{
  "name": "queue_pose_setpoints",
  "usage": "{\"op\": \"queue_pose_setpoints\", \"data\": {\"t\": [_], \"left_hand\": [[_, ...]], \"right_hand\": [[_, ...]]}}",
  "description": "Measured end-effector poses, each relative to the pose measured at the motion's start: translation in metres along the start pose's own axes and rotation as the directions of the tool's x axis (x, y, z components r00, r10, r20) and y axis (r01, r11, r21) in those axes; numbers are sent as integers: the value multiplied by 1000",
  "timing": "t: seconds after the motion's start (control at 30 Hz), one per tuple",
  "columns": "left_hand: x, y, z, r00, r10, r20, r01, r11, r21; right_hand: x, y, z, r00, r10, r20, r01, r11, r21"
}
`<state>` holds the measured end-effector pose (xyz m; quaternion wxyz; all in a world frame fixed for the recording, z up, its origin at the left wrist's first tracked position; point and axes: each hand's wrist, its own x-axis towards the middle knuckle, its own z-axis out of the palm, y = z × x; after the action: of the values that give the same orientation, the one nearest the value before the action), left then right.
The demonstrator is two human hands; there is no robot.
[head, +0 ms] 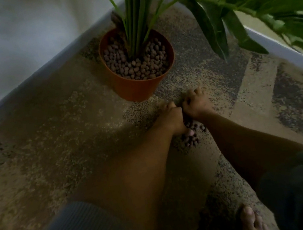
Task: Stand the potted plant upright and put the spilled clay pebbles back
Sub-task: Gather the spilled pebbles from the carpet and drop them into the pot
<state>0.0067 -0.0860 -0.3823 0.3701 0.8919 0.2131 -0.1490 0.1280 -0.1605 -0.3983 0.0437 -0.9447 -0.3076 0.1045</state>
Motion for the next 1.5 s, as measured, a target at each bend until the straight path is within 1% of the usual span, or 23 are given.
{"op": "queue_pose_setpoints", "data": {"t": [0.07, 0.13, 0.2, 0.33, 0.43, 0.57, 0.7, 0.77, 0.83, 0.93, 1.0, 1.03, 1.07, 1.1, 1.13, 1.17, 1.2, 1.23, 1.27, 1.33, 1.37, 1.4, 1.5], "left_hand": [[-4, 2, 2, 1000, 24, 20, -25, 999, 49], [-10, 3, 4, 999, 44, 10, -44, 996, 80], [-16, 4, 6, 998, 58, 3, -58, 992, 108], [-30, 10, 10, 999, 45, 10, -46, 986, 163], [-43, 13, 16, 999, 41, 16, -44, 973, 225], [-61, 7, 24, 998, 7, -61, 3, 989, 149], [-75, -2, 23, 996, 34, -87, -23, 992, 121], [-77, -4, 21, 997, 20, -75, -11, 992, 128], [-79, -3, 18, 998, -1, -56, 7, 993, 119], [-80, 1, 15, 999, -52, -1, 52, 999, 9], [-81, 4, 13, 992, -119, 47, 125, 982, -141], [-81, 5, 13, 984, -163, 74, 178, 944, -277], [-81, 4, 13, 971, -205, 122, 239, 856, -458], [-82, 4, 12, 954, -233, 191, 301, 711, -636], [-84, 3, 11, 937, -241, 254, 347, 547, -762], [-86, 1, 10, 923, -252, 291, 374, 412, -831], [-87, 0, 9, 912, -271, 307, 384, 306, -871], [-88, -1, 9, 903, -293, 313, 384, 225, -896], [-88, -2, 9, 896, -311, 316, 377, 159, -912], [-87, 0, 8, 882, -343, 323, 364, 59, -930], [-87, 1, 6, 877, -354, 325, 356, 24, -934], [-87, 2, 4, 872, -367, 323, 347, -1, -938], [-87, 2, -2, 857, -405, 318, 313, -80, -946]], "right_hand": [[-14, 6, 4, 1000, -18, 12, 17, 1000, 24], [-30, 14, 8, 999, -42, 11, 41, 998, 51], [-49, 20, 13, 999, -46, -9, 47, 998, 36], [-91, 21, 26, 990, -95, -105, 89, 994, -57], [-123, 10, 33, 977, -49, -207, 40, 998, -49], [-153, -3, 38, 969, -15, -246, 5, 999, -43], [-160, -16, 40, 976, -43, -212, 65, 993, 101], [-161, -23, 40, 977, -70, -201, 109, 976, 189], [-160, -28, 37, 980, -63, -189, 119, 946, 302], [-157, -27, 33, 977, -20, -211, 108, 905, 413], [-154, -28, 28, 975, 58, -213, 57, 866, 497], [-153, -29, 26, 974, 125, -190, 3, 830, 558], [-151, -30, 23, 970, 195, -144, -63, 776, 628], [-150, -32, 19, 961, 266, -70, -138, 684, 716], [-149, -35, 15, 943, 331, 36, -222, 543, 810], [-148, -37, 10, 913, 371, 173, -311, 354, 882], [-147, -40, 5, 876, 367, 314, -389, 151, 909], [-146, -41, 0, 848, 321, 422, -440, -18, 898], [-144, -42, -3, 837, 250, 487, -463, -152, 873], [-140, -46, -9, 841, 96, 533, -463, -384, 799], [-139, -48, -12, 842, 45, 537, -459, -463, 758], [-138, -50, -14, 840, 20, 542, -458, -509, 729], [-138, -54, -20, 839, -1, 545, -444, -581, 682]]}}
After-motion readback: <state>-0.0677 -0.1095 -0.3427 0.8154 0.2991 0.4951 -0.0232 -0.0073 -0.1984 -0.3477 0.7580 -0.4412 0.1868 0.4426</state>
